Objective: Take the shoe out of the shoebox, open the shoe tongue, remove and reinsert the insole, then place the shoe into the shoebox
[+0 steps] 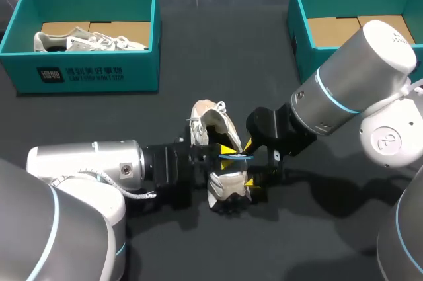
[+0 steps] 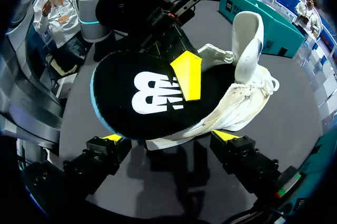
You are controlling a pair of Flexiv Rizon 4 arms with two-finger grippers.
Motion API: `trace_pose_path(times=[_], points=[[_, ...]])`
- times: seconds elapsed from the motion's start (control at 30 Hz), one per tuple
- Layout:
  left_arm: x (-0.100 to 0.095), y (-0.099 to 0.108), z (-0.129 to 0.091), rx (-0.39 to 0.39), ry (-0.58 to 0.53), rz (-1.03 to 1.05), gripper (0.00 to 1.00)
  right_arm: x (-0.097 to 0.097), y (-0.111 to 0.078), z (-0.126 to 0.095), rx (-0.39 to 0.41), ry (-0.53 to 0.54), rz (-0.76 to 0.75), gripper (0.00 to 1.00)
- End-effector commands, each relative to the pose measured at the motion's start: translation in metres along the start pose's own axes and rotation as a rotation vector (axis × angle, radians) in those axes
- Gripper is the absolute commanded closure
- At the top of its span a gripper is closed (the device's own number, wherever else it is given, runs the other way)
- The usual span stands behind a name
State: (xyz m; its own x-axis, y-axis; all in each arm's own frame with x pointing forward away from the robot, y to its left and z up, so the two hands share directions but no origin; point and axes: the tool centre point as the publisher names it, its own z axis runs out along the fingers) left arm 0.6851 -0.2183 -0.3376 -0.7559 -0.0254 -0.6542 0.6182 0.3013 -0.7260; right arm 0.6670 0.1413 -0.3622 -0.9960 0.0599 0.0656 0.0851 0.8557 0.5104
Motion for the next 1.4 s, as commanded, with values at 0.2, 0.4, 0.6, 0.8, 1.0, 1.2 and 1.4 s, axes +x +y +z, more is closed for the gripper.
trace_pose_path(times=[0.2,0.4,0.6,0.8,1.0,1.2,1.4], points=[[-0.007,-0.024,-0.017,0.043,0.043,-0.031,0.80,0.001,0.000,0.001,0.002,-0.003,0.000,0.00],[-0.003,-0.030,-0.017,0.055,0.067,-0.022,1.00,0.001,0.000,0.001,0.002,-0.003,0.000,0.00],[0.002,-0.017,-0.005,0.083,0.054,0.005,1.00,0.001,0.000,0.001,0.002,-0.003,0.000,0.00],[0.001,0.005,0.001,0.056,0.027,0.025,1.00,0.001,0.000,0.001,0.002,-0.003,0.000,0.00],[0.002,0.015,-0.002,0.032,0.029,0.033,1.00,0.001,0.000,0.001,0.002,-0.003,0.000,0.00],[-0.003,-0.002,-0.010,0.073,0.025,-0.038,0.64,0.001,0.000,0.001,0.002,-0.003,0.000,0.00],[-0.008,-0.025,-0.023,0.109,0.031,-0.078,0.59,0.001,0.000,0.001,0.002,-0.003,0.000,0.00]])
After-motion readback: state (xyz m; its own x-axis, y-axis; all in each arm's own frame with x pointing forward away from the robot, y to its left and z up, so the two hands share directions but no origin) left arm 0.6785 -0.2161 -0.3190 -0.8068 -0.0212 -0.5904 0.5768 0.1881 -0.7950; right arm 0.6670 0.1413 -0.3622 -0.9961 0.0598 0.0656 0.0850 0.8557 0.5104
